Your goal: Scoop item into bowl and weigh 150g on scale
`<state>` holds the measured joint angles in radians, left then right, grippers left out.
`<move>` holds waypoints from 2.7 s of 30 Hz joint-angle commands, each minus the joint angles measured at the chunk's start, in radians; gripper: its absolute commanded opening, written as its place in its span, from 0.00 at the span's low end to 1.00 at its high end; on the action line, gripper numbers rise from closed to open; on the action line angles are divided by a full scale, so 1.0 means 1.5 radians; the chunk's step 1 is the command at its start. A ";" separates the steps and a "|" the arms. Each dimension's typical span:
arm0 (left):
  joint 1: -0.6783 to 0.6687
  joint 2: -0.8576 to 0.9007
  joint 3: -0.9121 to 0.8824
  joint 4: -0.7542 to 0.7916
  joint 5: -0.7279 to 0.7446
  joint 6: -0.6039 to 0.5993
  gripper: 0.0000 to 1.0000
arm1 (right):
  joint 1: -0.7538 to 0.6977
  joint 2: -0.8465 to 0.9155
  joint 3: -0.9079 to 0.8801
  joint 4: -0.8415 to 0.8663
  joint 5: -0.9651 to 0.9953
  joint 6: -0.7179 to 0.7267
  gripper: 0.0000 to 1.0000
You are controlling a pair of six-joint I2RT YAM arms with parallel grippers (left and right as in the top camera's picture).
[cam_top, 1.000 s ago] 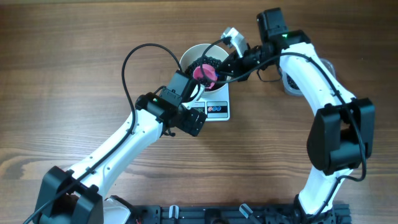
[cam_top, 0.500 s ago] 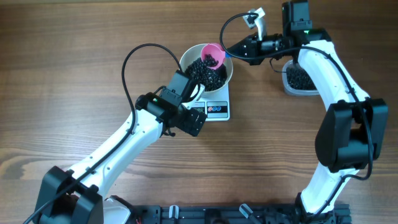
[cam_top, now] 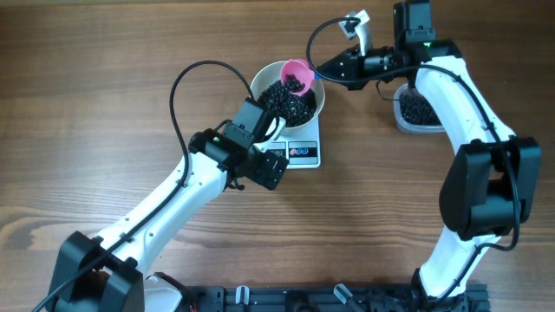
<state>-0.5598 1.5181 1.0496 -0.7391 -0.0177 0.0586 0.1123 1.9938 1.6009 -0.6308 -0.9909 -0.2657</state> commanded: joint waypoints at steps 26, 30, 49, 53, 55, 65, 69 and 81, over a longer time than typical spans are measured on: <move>0.005 -0.011 -0.003 0.002 0.004 0.008 1.00 | 0.064 0.075 -0.004 0.066 0.222 -0.084 0.04; 0.005 -0.011 -0.003 0.002 0.004 0.008 1.00 | 0.077 0.075 -0.004 0.018 0.222 -0.098 0.04; 0.005 -0.011 -0.003 0.002 0.004 0.008 1.00 | 0.061 0.071 0.002 -0.052 0.073 -0.257 0.04; 0.005 -0.011 -0.003 0.002 0.004 0.008 1.00 | 0.041 0.071 0.002 -0.089 0.010 -0.248 0.04; 0.005 -0.011 -0.003 0.002 0.004 0.008 1.00 | 0.030 0.071 0.002 -0.100 -0.018 -0.191 0.04; 0.005 -0.011 -0.003 0.002 0.004 0.008 1.00 | -0.040 0.071 0.009 -0.086 -0.126 0.015 0.04; 0.005 -0.011 -0.003 0.002 0.004 0.008 1.00 | -0.043 0.051 0.069 -0.086 -0.064 0.040 0.04; 0.005 -0.011 -0.003 0.002 0.004 0.008 1.00 | -0.052 -0.001 0.160 -0.119 -0.050 0.040 0.04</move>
<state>-0.5598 1.5181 1.0496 -0.7391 -0.0177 0.0586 0.0345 2.0083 1.8233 -0.7898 -1.0683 -0.2111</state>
